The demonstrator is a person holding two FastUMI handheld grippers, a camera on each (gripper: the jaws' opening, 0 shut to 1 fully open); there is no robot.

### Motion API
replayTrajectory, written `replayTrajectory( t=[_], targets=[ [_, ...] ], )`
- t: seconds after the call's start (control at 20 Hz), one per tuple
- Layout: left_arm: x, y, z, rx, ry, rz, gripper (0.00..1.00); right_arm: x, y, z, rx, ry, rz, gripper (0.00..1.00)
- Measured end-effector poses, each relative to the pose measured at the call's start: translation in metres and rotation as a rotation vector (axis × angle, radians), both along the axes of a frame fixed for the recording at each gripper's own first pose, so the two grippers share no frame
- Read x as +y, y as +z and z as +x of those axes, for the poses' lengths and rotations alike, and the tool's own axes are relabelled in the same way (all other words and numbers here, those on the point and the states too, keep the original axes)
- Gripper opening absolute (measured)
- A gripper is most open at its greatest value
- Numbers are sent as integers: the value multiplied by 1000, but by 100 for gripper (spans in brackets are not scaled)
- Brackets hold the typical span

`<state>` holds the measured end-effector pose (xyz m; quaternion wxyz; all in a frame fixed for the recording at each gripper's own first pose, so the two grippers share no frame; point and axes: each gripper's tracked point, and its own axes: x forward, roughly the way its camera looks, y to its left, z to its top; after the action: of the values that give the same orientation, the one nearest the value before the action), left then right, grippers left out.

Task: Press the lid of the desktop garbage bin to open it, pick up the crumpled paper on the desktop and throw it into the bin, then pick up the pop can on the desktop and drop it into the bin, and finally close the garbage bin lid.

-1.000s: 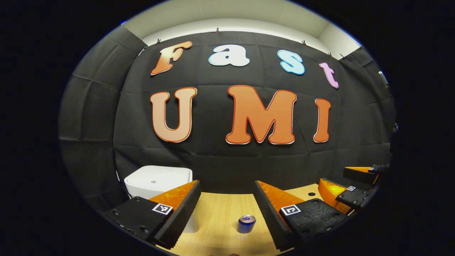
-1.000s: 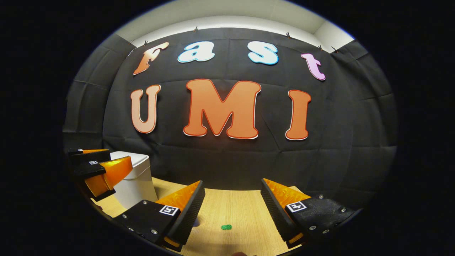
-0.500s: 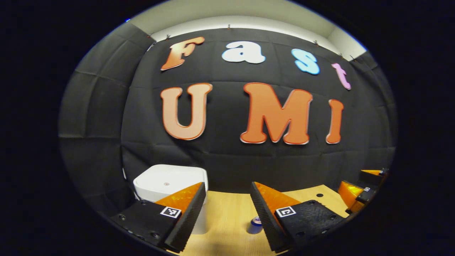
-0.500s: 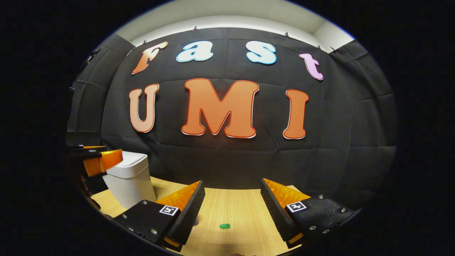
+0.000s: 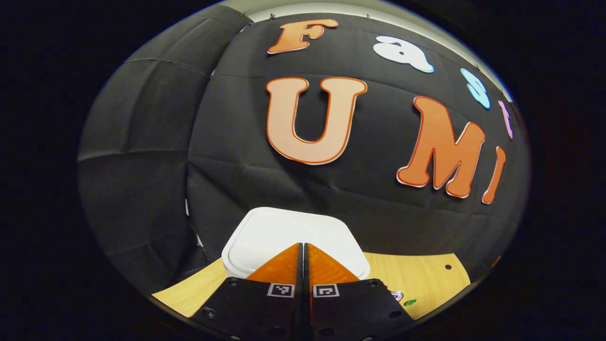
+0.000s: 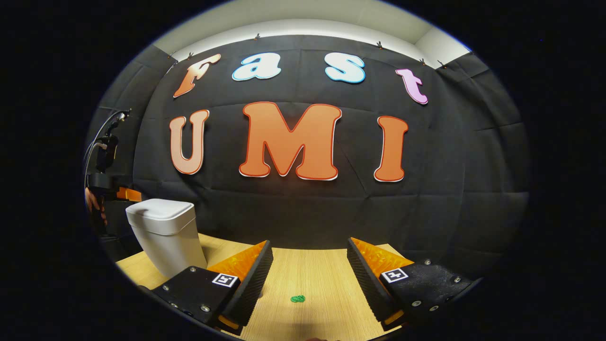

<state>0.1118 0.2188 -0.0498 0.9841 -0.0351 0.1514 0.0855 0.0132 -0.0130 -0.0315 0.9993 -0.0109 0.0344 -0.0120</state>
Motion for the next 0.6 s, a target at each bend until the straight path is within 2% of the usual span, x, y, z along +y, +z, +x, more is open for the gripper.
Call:
replayTrajectory(
  t=[0.1, 0.15, 0.2, 0.3, 0.45, 0.6],
  targets=[
    [-1, -11, 7, 40, -48, 35, 0, -2, -1, 1, 3, -5, 1, 94],
    [8, -19, 11, 75, -36, 65, 0, -2, -2, 2, 4, -7, 5, 94],
    [8, -26, 13, 108, -39, 52, 0, -2, -5, 2, 9, -5, 10, 94],
    [1, -17, 14, 79, -51, 36, 0, -1, -8, 4, 20, -4, 8, 94],
    [5, -28, 11, 100, -34, 16, 0, 1, -13, 7, 34, 0, 4, 94],
    [3, -22, 10, 103, -41, 76, 0, 6, -21, 10, 54, 12, 9, 94]
  ],
)
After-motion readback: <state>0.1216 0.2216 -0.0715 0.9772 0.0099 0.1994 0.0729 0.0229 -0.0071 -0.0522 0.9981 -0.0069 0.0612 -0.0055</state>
